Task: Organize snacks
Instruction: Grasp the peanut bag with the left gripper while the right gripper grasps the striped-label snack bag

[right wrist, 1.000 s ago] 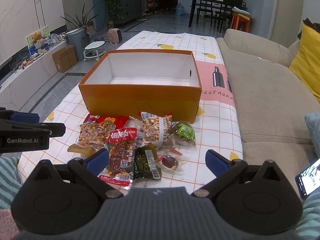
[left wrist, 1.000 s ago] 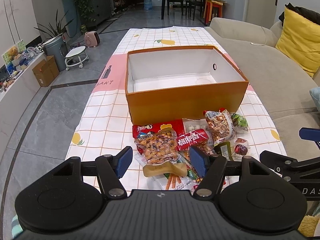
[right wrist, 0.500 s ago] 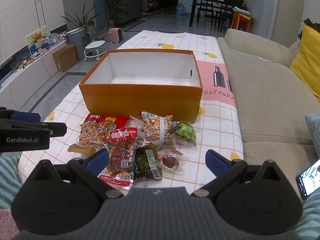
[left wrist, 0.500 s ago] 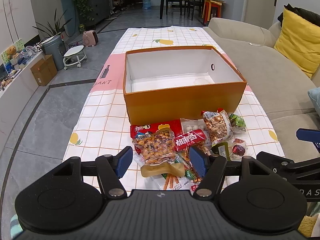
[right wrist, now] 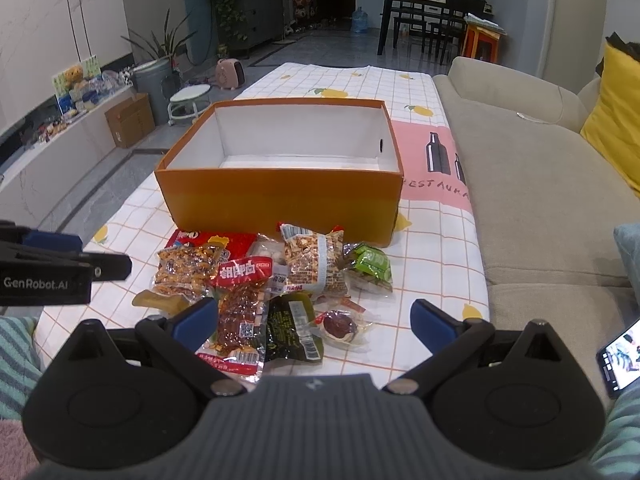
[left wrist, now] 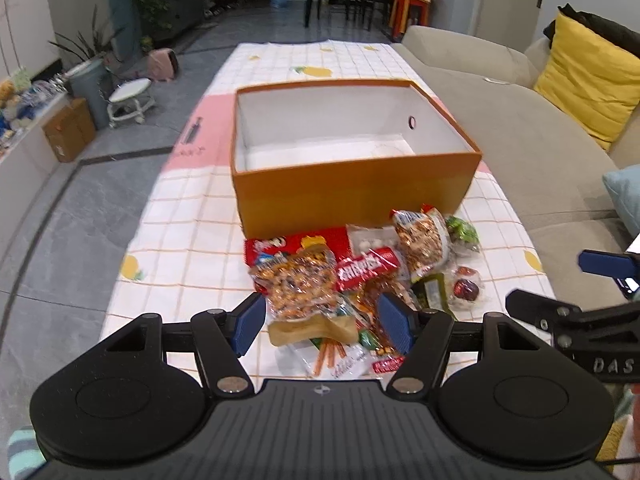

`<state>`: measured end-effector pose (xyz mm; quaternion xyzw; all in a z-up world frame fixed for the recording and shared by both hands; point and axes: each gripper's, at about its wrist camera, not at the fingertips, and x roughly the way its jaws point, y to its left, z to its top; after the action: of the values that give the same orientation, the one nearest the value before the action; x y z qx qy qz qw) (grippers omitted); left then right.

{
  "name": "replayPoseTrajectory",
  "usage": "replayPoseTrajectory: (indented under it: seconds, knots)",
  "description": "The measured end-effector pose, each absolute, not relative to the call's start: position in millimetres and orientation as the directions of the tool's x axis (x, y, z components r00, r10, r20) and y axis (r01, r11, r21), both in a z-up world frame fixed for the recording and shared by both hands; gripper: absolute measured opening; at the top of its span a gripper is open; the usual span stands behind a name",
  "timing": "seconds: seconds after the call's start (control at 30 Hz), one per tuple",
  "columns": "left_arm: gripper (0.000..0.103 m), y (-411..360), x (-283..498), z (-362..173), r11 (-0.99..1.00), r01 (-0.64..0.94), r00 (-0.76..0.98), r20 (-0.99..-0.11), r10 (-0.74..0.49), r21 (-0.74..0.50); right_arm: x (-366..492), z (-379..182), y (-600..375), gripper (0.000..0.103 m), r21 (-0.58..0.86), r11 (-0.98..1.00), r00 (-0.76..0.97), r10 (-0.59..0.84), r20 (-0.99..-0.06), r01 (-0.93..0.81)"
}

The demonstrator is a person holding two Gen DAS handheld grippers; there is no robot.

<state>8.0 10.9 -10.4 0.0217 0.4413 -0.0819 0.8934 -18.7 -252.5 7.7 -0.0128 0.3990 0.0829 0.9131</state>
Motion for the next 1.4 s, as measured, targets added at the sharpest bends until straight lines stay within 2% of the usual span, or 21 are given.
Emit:
replayPoseTrajectory:
  seconds: [0.07,0.3,0.6,0.93,1.07,1.23,1.4]
  knots:
    - [0.070,14.6,10.9,-16.0,0.985,0.161,0.580,-0.801,-0.146,-0.063,-16.4,3.1,-255.1,0.084,0.053,0.986,0.662,0.146,-0.735,-0.159]
    - [0.071,22.4,27.2,-34.3,0.986,0.118,0.545,-0.822,-0.165,-0.120,0.6,-24.6,-260.1,0.081,0.124,0.980,0.589,0.191,-0.785,-0.153]
    - [0.085,22.7,64.0,-60.6,0.992,0.067,0.515,-0.849,-0.123,-0.102,41.4,-48.1,-248.7,0.075,0.145,0.972,0.547,0.225,-0.807,-0.185]
    - [0.086,24.6,91.1,-89.2,0.989,0.000,0.442,-0.887,-0.135,-0.151,86.8,-65.1,-247.9,0.071,0.132,0.974,0.550,0.215,-0.807,-0.186]
    - [0.086,17.7,96.3,-94.2,0.990,0.012,0.432,-0.892,-0.133,-0.141,98.4,-72.7,-247.4,0.070,0.132,0.974,0.547,0.212,-0.810,-0.182]
    - [0.087,5.1,100.8,-100.5,0.997,0.043,0.431,-0.899,-0.078,-0.066,106.5,-80.6,-245.7,0.069,0.126,0.976,0.542,0.205,-0.815,-0.180]
    - [0.085,-2.6,102.9,-107.5,0.999,0.051,0.423,-0.905,-0.036,-0.015,108.6,-86.3,-243.0,0.060,0.103,0.977,0.553,0.192,-0.811,-0.190]
